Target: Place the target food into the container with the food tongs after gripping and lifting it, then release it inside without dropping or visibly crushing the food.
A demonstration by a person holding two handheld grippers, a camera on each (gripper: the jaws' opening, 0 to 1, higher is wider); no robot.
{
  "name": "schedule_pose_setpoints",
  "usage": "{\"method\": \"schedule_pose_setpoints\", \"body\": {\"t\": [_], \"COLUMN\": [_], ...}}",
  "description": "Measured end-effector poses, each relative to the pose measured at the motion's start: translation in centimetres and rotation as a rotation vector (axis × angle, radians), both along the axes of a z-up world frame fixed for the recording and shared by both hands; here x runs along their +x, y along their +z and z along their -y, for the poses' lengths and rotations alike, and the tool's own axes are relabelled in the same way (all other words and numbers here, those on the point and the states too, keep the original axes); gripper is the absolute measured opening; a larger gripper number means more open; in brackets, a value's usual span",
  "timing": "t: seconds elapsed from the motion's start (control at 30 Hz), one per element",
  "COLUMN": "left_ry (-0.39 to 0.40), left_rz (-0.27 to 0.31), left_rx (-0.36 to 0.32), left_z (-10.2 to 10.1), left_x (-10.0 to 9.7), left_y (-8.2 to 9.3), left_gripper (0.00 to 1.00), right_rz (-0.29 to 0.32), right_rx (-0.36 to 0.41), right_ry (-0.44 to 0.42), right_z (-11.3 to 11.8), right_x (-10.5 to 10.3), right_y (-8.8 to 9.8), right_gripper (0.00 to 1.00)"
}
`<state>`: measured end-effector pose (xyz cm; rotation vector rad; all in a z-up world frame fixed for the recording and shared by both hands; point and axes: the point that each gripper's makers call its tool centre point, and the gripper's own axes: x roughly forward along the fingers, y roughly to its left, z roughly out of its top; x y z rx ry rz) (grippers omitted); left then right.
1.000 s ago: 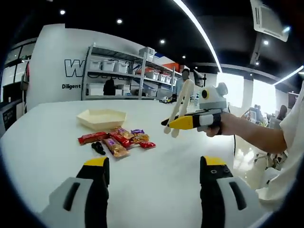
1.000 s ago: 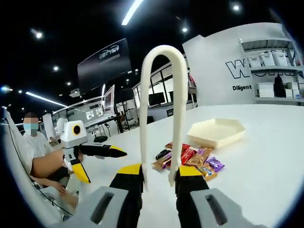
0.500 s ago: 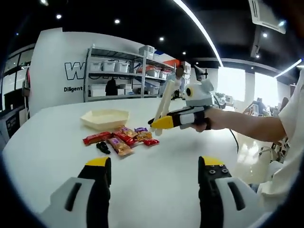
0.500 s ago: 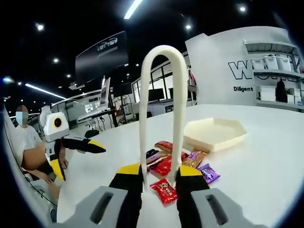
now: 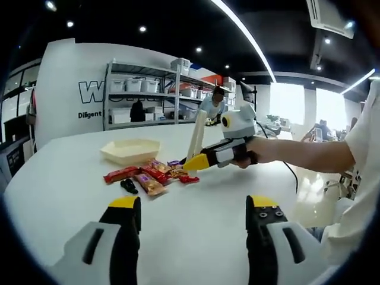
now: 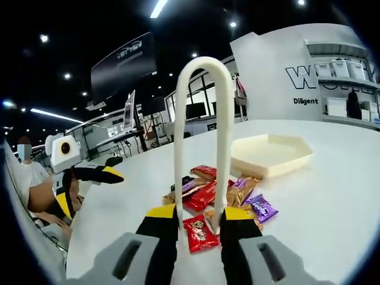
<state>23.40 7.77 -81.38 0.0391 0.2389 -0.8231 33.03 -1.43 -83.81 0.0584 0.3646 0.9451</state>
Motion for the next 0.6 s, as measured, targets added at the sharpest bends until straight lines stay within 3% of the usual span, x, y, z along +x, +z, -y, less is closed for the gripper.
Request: {"method": "schedule_pose_setpoints", "body": {"t": [0.33, 0.6], "left_ry": [-0.001, 0.006], "left_rz": [-0.014, -0.009], "left_rx": [-0.018, -0.026], "left_z": [0.1, -0.3], "left_x": [-0.2, -0.4], "left_y": [-0.7, -0.7], "left_gripper": [0.7, 0.7], "right_rz": [-0.034, -0.011], "right_rx": [0.016, 0.017], "right_ry": [0.021, -0.048], "right_z": [-0.3, -0.4], "right_x": [-2.1, -0.9], "right_y": [0.1, 0.9], "right_gripper": [0.21, 0.21]}}
